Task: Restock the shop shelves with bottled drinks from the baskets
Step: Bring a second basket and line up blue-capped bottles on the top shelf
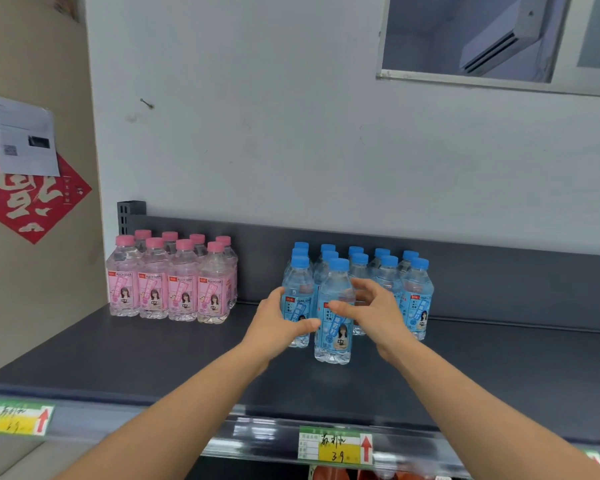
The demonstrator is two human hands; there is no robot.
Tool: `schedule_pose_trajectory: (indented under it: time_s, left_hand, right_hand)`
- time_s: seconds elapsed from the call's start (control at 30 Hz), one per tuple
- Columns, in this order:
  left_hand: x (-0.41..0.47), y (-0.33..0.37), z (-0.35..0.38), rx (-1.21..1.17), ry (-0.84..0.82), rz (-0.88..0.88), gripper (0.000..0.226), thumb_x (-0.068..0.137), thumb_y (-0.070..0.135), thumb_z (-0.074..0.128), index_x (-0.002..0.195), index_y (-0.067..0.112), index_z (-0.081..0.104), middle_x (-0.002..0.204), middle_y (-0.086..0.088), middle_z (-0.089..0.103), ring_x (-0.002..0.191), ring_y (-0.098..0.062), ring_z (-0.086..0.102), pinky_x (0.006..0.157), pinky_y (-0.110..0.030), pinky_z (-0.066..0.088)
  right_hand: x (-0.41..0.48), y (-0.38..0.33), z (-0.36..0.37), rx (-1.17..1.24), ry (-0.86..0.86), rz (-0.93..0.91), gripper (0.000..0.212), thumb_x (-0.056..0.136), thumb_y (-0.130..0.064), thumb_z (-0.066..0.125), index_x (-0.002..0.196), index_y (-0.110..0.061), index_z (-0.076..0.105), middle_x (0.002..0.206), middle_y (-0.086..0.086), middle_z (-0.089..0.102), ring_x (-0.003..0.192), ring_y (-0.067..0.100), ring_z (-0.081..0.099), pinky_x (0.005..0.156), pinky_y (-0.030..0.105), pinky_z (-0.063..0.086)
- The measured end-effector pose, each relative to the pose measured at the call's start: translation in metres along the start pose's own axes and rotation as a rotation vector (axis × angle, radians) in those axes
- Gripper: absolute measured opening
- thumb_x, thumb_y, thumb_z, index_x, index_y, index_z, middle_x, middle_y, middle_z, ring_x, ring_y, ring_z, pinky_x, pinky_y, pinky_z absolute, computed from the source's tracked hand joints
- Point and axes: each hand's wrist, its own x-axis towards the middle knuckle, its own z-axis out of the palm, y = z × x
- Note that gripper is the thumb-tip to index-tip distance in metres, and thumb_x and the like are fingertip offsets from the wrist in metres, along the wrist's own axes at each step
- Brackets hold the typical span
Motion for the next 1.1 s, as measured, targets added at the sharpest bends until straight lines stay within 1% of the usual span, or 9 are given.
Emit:
schedule_pose_trajectory:
  time_s: [0.1,0.17,0.23,0.33,0.43,0.6,0.7,0.87,1.1]
  left_hand:
    - [0.014,-0.005,0.003,0.154,0.012,-0.042,0.083,0.044,0.049,0.085,0.114,0.028,0.048,0.120,0.003,0.058,0.109,-0.015,0.059,0.096,-0.039,0.050]
    - [0.026,-0.016,0.004,0.208,0.013,-0.068,0.097,0.033,0.057,0.080,0.117,0.025,0.044,0.122,0.002,0.055,0.113,-0.018,0.056,0.098,-0.044,0.049]
    - [0.031,-0.019,0.005,0.250,-0.005,-0.075,0.087,0.042,0.048,0.084,0.115,0.024,0.043,0.120,0.001,0.058,0.110,-0.017,0.059,0.097,-0.044,0.050]
    - [0.031,-0.020,0.007,0.333,-0.011,-0.042,0.066,0.065,0.030,0.085,0.116,0.023,0.042,0.117,0.005,0.061,0.107,-0.013,0.060,0.095,-0.038,0.050]
    - [0.034,-0.023,0.008,0.404,0.028,-0.011,0.055,0.077,0.031,0.078,0.117,0.019,0.042,0.115,0.006,0.062,0.106,-0.014,0.060,0.088,-0.032,0.049]
    - [0.040,-0.028,0.009,0.501,0.112,0.028,0.048,0.080,0.035,0.074,0.116,0.018,0.047,0.111,0.004,0.064,0.102,-0.017,0.062,0.082,-0.030,0.049]
    - [0.044,-0.032,0.007,0.510,0.137,0.049,0.044,0.080,0.034,0.074,0.116,0.022,0.054,0.110,0.007,0.065,0.100,-0.015,0.062,0.086,-0.033,0.051]
    - [0.050,-0.032,0.006,0.519,0.173,0.049,0.037,0.082,0.033,0.073,0.112,0.020,0.058,0.109,0.005,0.066,0.099,-0.016,0.063,0.083,-0.032,0.051]
    - [0.050,-0.033,0.006,0.549,0.174,0.070,0.036,0.083,0.034,0.071,0.111,0.018,0.055,0.110,0.002,0.064,0.099,-0.017,0.061,0.075,-0.026,0.042]
  right_hand:
    - [0.009,0.012,0.002,0.005,0.015,0.033,0.069,0.072,-0.013,0.083,0.133,-0.014,0.049,0.122,0.000,0.060,0.104,0.013,0.055,0.085,0.027,0.044]
    - [0.014,0.016,0.006,0.018,0.021,0.037,0.071,0.072,-0.014,0.083,0.134,-0.014,0.048,0.118,-0.003,0.058,0.106,0.013,0.053,0.086,0.027,0.044]
    - [0.018,0.019,0.009,0.018,0.021,0.035,0.068,0.072,-0.014,0.083,0.130,-0.016,0.048,0.111,-0.005,0.058,0.104,0.012,0.055,0.084,0.025,0.045]
    - [0.021,0.022,0.011,-0.005,0.038,0.024,0.058,0.073,-0.016,0.083,0.120,-0.018,0.049,0.105,-0.010,0.057,0.101,0.012,0.056,0.073,0.018,0.045]
    - [0.023,0.024,0.012,-0.074,0.065,-0.004,0.056,0.074,-0.020,0.082,0.120,-0.019,0.050,0.102,-0.012,0.056,0.101,0.012,0.056,0.077,0.019,0.045]
    - [0.018,0.034,0.019,-0.277,0.108,-0.046,0.066,0.076,-0.034,0.080,0.131,-0.023,0.045,0.109,-0.009,0.057,0.101,0.011,0.058,0.082,0.028,0.050]
    - [0.016,0.039,0.022,-0.343,0.104,-0.040,0.069,0.075,-0.031,0.081,0.133,-0.022,0.043,0.110,-0.010,0.056,0.103,0.011,0.057,0.090,0.033,0.052]
    - [0.022,0.042,0.025,-0.373,0.136,-0.002,0.067,0.076,-0.030,0.080,0.132,-0.020,0.045,0.124,-0.001,0.060,0.113,0.017,0.058,0.097,0.041,0.051]
    - [0.016,0.041,0.025,-0.451,0.105,0.034,0.066,0.081,-0.037,0.074,0.136,-0.019,0.042,0.129,0.001,0.058,0.112,0.016,0.058,0.094,0.034,0.048]
